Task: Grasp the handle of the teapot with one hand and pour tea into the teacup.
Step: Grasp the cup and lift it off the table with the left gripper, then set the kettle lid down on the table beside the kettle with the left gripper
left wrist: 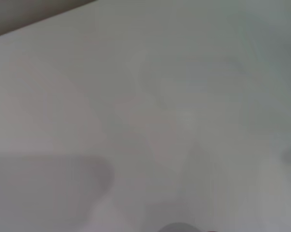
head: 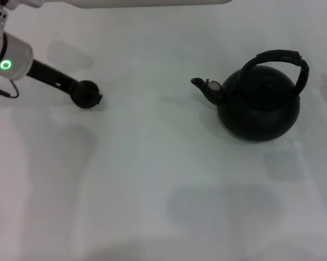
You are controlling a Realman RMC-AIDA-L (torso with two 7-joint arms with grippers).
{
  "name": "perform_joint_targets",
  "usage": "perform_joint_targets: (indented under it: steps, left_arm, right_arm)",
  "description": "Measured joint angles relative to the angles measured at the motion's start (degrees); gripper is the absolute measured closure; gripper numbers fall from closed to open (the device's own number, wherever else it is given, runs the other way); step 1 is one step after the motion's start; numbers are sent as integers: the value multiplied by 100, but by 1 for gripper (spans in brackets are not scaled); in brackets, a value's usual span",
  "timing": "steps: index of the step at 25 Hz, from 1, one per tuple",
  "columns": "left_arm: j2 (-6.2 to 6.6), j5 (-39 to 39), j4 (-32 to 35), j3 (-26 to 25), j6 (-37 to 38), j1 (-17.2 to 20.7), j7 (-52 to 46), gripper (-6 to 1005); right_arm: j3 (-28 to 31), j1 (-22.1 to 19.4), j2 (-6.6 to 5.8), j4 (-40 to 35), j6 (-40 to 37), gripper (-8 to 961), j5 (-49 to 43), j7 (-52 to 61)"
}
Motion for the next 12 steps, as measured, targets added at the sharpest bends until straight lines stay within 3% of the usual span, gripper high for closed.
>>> perform_joint_targets:
  steps: [5, 12]
  left_arm:
    - [-9, 2, 153, -1, 80, -313, 65, 290]
    - [-8, 315, 1075, 0, 48, -680, 238, 290]
  right_arm:
    - [-1, 7, 0, -5, 3, 184, 0, 0]
    - [-9, 14, 5, -8, 6, 185, -8, 4]
